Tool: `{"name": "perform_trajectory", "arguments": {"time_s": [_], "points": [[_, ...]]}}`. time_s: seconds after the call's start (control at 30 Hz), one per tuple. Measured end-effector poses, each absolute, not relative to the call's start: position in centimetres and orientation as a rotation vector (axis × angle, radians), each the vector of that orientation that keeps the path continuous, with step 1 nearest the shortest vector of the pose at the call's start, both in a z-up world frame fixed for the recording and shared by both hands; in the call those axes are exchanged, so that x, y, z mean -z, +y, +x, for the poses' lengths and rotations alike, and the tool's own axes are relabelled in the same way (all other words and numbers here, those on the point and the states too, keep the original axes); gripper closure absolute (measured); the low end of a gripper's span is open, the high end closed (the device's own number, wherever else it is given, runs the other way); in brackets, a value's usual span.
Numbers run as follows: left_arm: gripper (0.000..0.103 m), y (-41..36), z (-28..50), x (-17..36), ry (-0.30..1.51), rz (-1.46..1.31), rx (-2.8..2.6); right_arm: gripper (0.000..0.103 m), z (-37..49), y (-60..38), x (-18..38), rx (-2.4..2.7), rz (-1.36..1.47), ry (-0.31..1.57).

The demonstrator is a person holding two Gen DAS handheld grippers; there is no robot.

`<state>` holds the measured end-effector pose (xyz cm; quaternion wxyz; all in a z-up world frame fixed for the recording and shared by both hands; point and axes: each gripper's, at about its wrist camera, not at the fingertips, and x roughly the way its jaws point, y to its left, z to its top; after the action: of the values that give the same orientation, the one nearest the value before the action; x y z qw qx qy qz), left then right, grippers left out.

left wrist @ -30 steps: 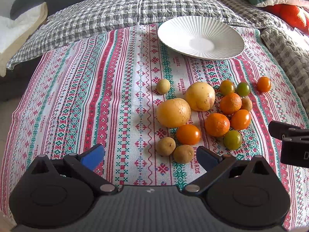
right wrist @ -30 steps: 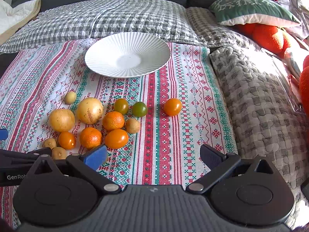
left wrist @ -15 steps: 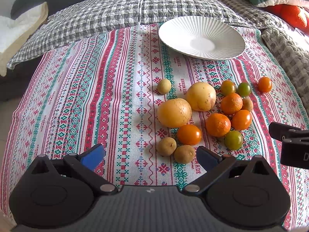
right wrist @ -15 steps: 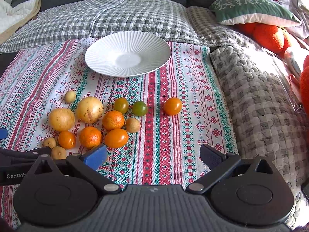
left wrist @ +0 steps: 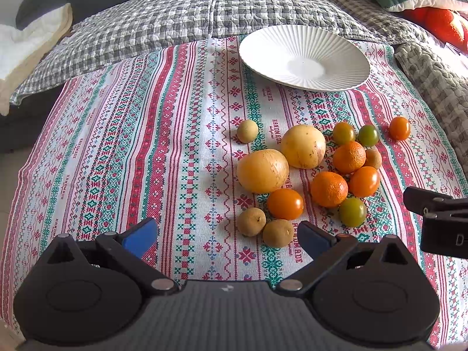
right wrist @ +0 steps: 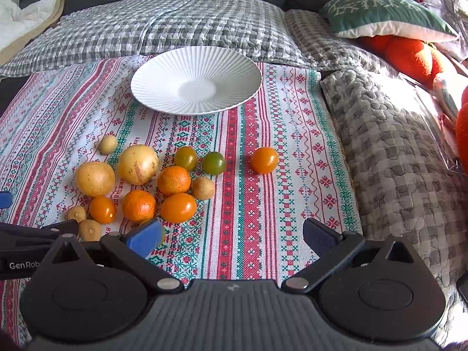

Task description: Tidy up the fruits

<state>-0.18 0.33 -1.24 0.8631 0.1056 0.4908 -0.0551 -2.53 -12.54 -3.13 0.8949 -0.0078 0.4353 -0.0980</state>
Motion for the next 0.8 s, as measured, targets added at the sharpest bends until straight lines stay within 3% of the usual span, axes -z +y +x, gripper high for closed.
{"name": "perform_trajectory", "arguments": {"time_s": [0.47, 0.8], "points": [[0.006, 0.5, -0.4, 0.5, 0.953, 0.235, 0.19, 0.0, -1.3, -14.7, 3.3, 0.171, -0.042, 0.912], [0.006, 0.7, 2.2, 0.3, 0.975, 0.292, 0.303, 0.0, 0.0, -17.1, 3.1, 0.055, 0.125, 0.901]]}}
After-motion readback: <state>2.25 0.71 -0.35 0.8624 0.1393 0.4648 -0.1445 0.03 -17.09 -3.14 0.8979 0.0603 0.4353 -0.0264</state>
